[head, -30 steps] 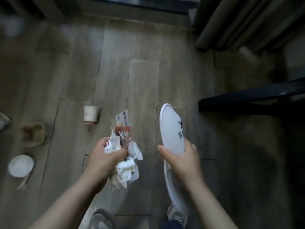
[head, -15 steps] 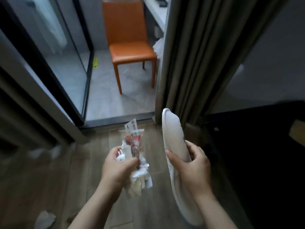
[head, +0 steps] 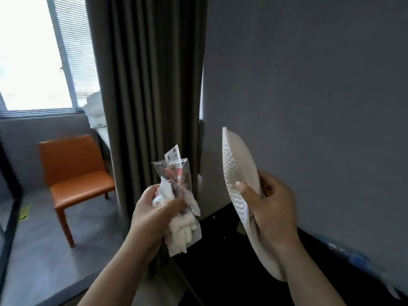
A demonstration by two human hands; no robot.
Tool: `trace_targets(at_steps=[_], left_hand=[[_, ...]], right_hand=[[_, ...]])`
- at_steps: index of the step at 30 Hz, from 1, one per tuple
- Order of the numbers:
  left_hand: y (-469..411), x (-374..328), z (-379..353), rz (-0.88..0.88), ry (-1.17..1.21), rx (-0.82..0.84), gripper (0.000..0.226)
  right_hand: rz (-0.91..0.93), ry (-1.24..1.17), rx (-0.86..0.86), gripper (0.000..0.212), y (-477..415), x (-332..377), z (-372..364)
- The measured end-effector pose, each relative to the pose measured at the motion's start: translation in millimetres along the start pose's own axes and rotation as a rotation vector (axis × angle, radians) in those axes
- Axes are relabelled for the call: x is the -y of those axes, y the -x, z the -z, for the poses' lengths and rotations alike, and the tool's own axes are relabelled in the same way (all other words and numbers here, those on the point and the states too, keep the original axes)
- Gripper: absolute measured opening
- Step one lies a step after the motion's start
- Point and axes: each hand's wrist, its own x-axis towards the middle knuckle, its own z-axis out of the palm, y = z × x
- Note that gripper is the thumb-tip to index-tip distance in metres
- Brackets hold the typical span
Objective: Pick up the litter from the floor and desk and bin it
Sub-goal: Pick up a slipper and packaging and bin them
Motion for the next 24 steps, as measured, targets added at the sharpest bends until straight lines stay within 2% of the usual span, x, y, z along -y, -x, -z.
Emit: trace_targets(at_steps=[6, 9, 15, 18, 24], left_hand=[[32.9, -31.3, -119.8, -0.082, 0.040, 0.225, 0.041], [42.2, -34.8, -175.3, -0.093, 0.053, 0.344, 0.040], [70.2, -30.2, -277.5, -0.085, 0.030, 0.659, 0.042], [102.4, -30.6, -321.7, -0.057, 0.089, 0.834, 0.028], [178.6, -36.0, -366.9, 0.015, 0.176, 1.271, 0.045]], right_hand=[[0.080, 0.062, -0.154, 0.020, -0.1, 31.9, 117.4], [0.067, 0.123, -0.286, 0.026, 7.5, 36.2, 178.3], [0.059, 0.356, -0.561, 0.024, 53.2, 58.9, 283.9], [0.018, 0.436, -0.720, 0.020, 90.6, 77.3, 317.3], [-0.042, 0.573, -1.049, 0.022, 186.6, 137.0, 332.2]])
